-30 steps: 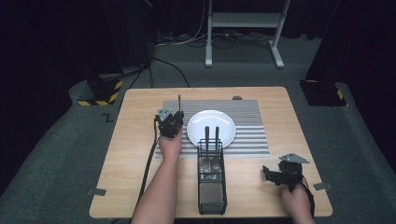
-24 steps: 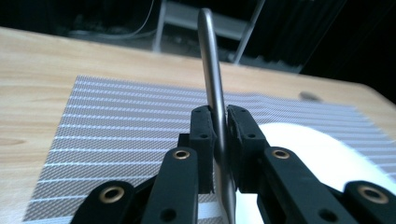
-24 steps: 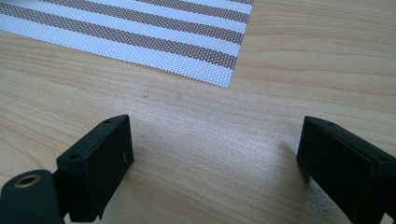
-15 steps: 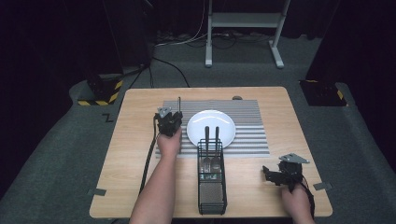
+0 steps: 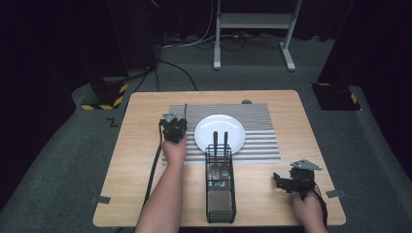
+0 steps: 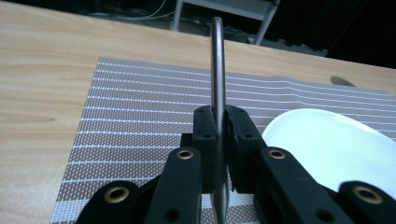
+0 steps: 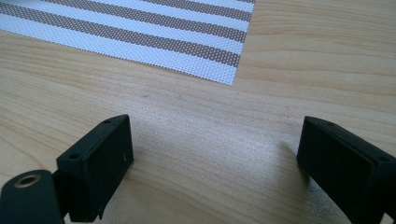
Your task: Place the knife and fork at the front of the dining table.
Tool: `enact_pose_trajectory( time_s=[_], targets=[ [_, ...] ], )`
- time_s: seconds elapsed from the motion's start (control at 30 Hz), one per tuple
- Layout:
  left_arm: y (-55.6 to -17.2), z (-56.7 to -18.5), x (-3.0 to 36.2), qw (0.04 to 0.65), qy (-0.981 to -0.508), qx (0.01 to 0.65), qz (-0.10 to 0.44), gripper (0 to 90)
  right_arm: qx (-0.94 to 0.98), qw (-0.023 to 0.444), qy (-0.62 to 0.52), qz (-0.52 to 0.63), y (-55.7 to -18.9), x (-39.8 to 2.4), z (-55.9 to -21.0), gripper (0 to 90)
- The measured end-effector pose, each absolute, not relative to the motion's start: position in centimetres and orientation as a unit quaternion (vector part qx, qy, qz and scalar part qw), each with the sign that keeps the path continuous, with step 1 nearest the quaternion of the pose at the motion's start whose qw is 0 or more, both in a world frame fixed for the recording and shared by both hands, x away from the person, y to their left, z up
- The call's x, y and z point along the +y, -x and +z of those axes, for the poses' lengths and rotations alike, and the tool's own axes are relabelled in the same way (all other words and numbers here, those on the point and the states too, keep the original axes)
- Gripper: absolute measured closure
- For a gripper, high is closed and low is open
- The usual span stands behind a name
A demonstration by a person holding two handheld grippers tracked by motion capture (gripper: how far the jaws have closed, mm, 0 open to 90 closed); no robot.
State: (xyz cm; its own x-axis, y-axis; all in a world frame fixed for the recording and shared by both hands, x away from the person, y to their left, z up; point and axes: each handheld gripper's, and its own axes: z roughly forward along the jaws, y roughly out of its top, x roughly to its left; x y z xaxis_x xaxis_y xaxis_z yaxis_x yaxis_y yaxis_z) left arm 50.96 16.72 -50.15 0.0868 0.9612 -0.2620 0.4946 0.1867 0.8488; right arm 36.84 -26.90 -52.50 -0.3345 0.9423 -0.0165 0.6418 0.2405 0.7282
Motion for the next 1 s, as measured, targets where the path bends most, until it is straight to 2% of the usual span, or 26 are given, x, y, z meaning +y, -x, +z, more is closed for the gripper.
enact_pose_trajectory(
  time_s=[0.3,0.67,1.0],
  targets=[
    [-51.3,-50.2,16.8,0.431,-0.580,0.645,0.249,82.7,0.752,0.235,-0.527,0.320,-36.8,-26.9,-52.5,10.2],
    [-51.5,-49.7,16.8,0.428,-0.583,0.642,0.256,80.1,0.752,0.235,-0.527,0.320,-36.8,-26.9,-52.5,10.2],
    [-50.7,-48.8,16.6,0.431,-0.596,0.622,0.270,81.6,0.752,0.234,-0.526,0.320,-36.8,-26.9,-52.5,10.3]
  ],
)
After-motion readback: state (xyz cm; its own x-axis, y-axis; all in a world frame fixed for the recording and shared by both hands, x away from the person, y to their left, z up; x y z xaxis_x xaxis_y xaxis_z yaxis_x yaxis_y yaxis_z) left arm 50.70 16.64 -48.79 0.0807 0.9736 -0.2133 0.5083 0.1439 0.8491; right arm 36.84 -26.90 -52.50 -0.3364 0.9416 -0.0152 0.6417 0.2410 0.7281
